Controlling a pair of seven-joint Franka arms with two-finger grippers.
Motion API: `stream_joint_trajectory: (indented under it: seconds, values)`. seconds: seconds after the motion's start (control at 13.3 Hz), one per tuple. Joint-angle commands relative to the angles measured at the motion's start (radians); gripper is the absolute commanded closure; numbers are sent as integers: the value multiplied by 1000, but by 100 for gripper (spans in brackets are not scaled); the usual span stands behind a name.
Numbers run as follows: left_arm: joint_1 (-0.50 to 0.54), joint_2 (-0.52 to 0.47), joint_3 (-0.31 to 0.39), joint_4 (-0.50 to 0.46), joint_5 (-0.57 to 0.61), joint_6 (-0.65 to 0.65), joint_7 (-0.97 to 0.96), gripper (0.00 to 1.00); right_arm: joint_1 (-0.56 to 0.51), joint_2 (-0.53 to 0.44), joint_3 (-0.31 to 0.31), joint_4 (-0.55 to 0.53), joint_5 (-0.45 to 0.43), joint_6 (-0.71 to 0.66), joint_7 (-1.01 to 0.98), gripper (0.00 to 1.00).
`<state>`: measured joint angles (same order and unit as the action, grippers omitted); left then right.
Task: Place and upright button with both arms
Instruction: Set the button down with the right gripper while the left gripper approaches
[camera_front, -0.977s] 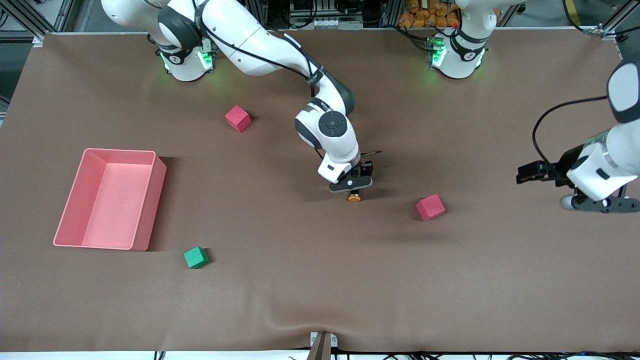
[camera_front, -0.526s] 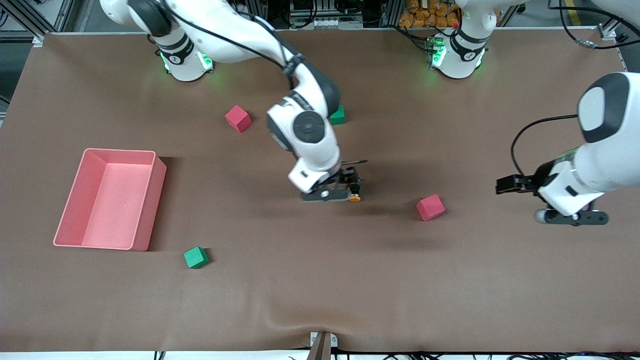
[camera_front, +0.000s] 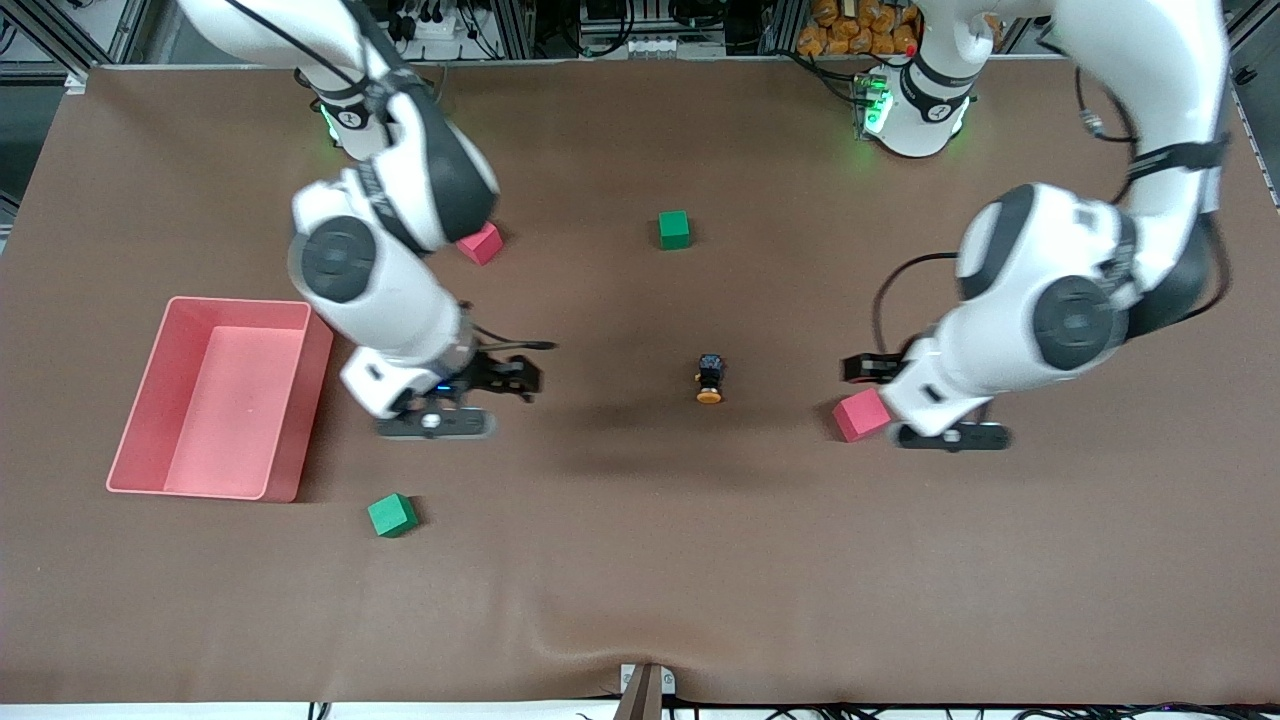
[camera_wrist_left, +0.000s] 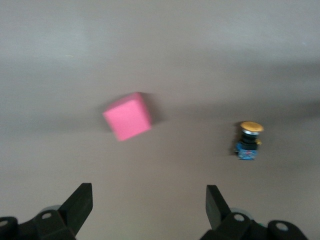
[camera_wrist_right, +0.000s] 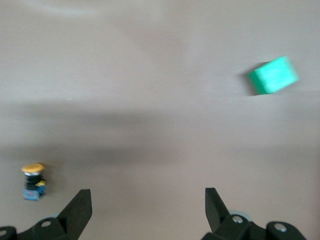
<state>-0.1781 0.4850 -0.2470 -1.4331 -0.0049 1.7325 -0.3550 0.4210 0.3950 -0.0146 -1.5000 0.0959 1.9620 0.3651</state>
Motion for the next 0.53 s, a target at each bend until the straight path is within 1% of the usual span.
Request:
stream_joint_trajectory:
  seconds: [0.0,0.15,0.38,0.45]
  values:
    - [-121,130,14,112,10,22,-50,0,-94,-120,19,-88,-15,-57,-128,0]
    - [-173,177,8,114,-6,39,-96,0,-154,-154,19,-86,-15,-92,-223,0]
    - [-182,204,-3,112,-15,41,-58,0,-240,-197,19,-78,-15,-120,-296,0]
    - [-182,220,-12,114,-50,57,-53,0,-275,-208,19,-78,-16,-123,-299,0]
